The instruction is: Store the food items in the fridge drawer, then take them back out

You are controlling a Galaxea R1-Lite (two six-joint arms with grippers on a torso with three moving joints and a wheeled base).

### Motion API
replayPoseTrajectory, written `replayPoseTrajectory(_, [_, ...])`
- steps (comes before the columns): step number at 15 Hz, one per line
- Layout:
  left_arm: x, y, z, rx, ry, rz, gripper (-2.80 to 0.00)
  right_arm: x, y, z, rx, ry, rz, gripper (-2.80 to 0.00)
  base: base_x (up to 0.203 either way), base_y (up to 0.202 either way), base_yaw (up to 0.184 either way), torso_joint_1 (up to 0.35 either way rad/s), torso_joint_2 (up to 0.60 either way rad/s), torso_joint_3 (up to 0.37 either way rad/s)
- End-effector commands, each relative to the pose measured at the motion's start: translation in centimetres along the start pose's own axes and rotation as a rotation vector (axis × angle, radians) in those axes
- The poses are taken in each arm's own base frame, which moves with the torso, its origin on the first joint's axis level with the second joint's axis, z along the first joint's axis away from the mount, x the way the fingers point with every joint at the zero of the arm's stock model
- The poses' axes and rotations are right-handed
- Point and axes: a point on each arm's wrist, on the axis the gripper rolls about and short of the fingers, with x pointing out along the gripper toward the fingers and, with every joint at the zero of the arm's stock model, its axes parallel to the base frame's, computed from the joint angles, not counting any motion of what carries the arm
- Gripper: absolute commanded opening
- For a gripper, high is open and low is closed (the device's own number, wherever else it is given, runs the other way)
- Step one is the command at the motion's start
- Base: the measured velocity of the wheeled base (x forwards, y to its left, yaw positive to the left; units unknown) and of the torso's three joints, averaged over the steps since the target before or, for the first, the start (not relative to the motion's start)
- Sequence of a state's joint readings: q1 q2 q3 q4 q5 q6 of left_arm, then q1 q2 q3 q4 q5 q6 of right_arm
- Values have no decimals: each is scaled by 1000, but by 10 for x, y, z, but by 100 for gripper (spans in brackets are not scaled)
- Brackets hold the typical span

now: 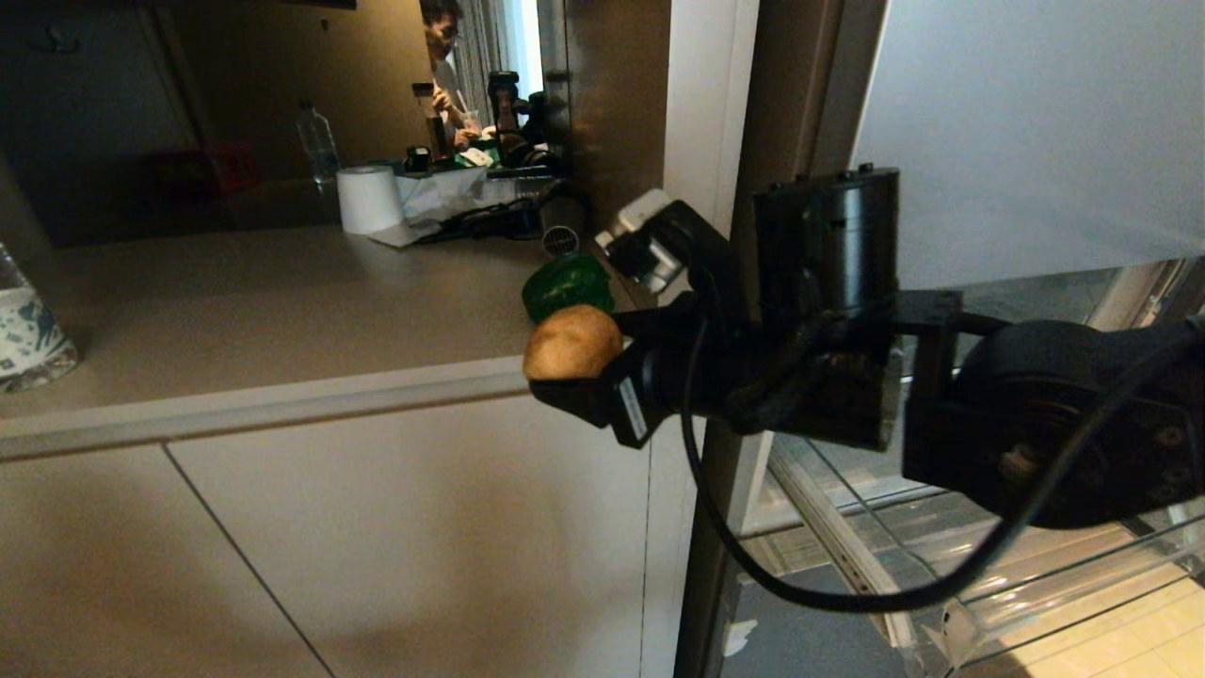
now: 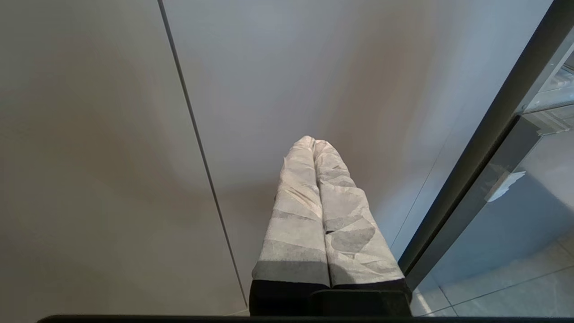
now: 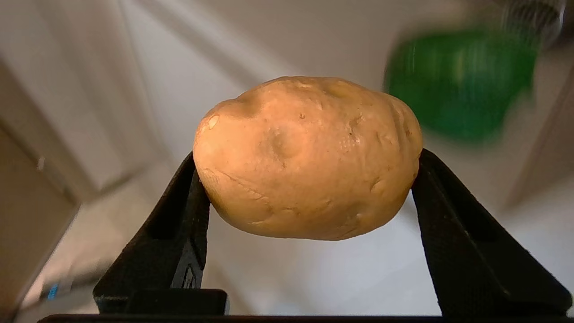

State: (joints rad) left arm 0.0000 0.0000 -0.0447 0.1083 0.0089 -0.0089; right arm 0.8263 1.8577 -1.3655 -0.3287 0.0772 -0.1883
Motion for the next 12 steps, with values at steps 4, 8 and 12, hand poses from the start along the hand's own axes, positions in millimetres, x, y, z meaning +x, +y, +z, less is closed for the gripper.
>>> replayPoseTrajectory(4, [0, 0, 0, 0, 1, 0, -280, 79, 13, 5, -13, -99, -11, -280, 0, 0, 0, 0, 0, 0])
replayPoseTrajectory(8, [0, 0, 0, 0, 1, 0, -280, 123, 22, -1, -37, -201, -74, -280, 0, 0, 0, 0, 0, 0])
replayPoseTrajectory(12, [0, 0, 0, 0, 1, 0, -280, 139, 25, -15, -132, -278, -155, -280, 0, 0, 0, 0, 0, 0])
